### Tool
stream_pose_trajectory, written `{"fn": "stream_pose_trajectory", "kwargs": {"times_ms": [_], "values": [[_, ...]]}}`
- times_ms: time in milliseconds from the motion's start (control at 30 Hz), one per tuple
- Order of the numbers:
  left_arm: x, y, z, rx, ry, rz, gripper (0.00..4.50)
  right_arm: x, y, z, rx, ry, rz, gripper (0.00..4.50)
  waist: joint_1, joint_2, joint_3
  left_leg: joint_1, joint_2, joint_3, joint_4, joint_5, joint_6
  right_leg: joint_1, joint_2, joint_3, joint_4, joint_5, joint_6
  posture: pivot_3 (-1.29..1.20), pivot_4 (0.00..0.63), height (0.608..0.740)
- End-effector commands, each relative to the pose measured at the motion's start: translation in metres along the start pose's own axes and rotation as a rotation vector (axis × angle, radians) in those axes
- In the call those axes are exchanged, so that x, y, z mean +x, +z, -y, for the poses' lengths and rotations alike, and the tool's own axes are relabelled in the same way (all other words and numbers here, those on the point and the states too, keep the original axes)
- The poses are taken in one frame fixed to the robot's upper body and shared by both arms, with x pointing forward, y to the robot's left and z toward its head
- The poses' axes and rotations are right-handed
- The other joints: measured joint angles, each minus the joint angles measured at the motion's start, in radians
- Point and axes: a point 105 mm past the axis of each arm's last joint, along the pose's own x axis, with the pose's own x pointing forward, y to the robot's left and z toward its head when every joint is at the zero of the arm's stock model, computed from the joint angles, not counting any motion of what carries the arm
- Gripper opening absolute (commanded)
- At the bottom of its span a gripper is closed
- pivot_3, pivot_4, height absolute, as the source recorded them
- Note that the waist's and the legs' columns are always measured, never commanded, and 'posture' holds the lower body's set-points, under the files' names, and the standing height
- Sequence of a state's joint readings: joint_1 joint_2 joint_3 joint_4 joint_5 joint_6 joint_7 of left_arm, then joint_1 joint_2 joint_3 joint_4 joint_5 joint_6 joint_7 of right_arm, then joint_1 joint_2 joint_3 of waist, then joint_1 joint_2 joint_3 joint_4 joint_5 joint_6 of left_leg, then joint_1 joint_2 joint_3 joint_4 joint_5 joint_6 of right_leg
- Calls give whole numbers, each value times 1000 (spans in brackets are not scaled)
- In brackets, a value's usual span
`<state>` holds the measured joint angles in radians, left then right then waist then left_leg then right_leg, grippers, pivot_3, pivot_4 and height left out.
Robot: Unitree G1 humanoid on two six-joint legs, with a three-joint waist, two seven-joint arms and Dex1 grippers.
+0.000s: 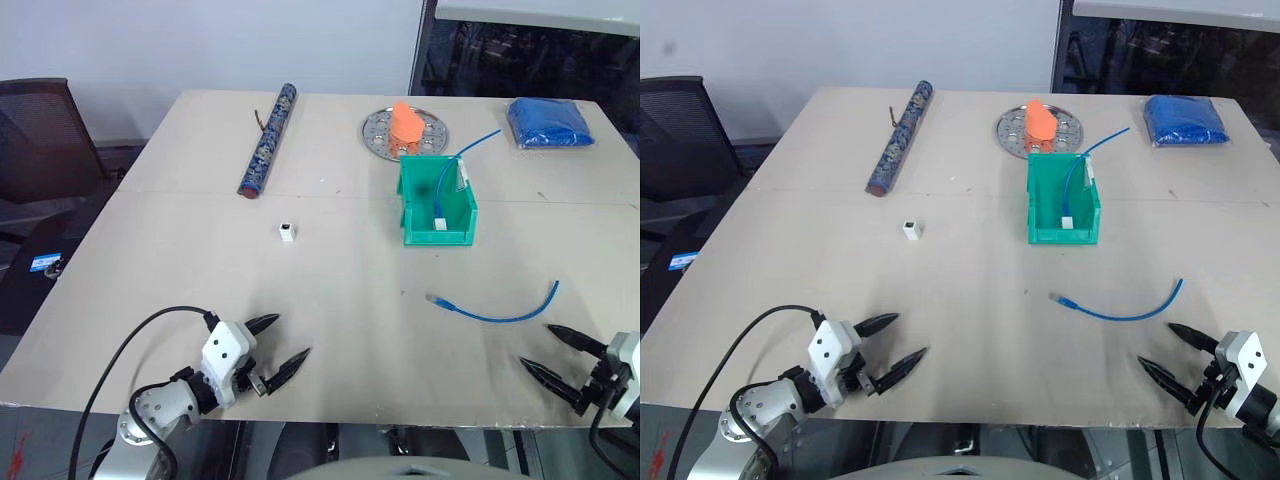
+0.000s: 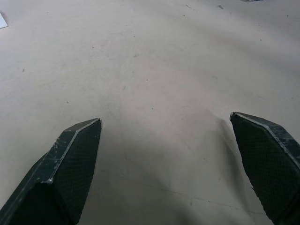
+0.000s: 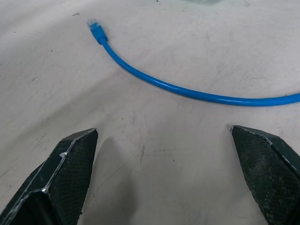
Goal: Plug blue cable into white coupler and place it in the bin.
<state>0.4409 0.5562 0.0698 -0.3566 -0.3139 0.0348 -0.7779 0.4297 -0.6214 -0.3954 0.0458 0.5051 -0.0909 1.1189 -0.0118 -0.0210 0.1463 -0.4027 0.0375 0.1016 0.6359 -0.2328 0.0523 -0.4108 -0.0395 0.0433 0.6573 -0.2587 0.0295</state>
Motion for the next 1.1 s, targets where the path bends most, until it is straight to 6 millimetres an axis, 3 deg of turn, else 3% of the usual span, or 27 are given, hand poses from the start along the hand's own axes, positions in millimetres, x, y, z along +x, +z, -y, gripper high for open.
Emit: {"fn": "stream_pose_trajectory", "kwargs": {"times_ms": [33, 367, 667, 867, 1100], "values": [[-5, -14, 3, -24, -11, -35, 4500, -3, 6, 5, -41, -7, 8, 4475, 0, 0, 0, 0, 0, 0, 0, 0, 0, 0, 0, 0, 0, 0, 0, 0, 150, 740], [-8, -23, -1, -19, -22, -35, 4500, 1, 7, 5, -51, 13, 19, 4475, -2, 5, -3, 1, 0, 0, 0, 0, 0, 0, 0, -1, 0, 0, 0, 0, 150, 740], [-4, -12, -3, 2, -25, -16, 4500, 6, 18, 3, -84, 52, 32, 4475, -2, 6, -4, 1, 0, 0, 0, 0, 0, 0, 0, -1, 0, 0, 0, 0, 150, 740], [7, 22, -6, 125, -170, 6, 4500, 51, 48, -17, -146, 189, 83, 4475, 0, 3, -2, 1, 0, 0, 0, 0, 0, 0, -1, -3, 2, 0, 0, 0, 150, 740], [19, 63, 4, 224, -447, 7, 4500, 102, 53, -36, -174, 324, -13, 4475, 2, 0, 0, -1, 0, 0, 1, 0, 0, 0, -3, -7, 1, 1, -1, 0, 150, 740]]}}
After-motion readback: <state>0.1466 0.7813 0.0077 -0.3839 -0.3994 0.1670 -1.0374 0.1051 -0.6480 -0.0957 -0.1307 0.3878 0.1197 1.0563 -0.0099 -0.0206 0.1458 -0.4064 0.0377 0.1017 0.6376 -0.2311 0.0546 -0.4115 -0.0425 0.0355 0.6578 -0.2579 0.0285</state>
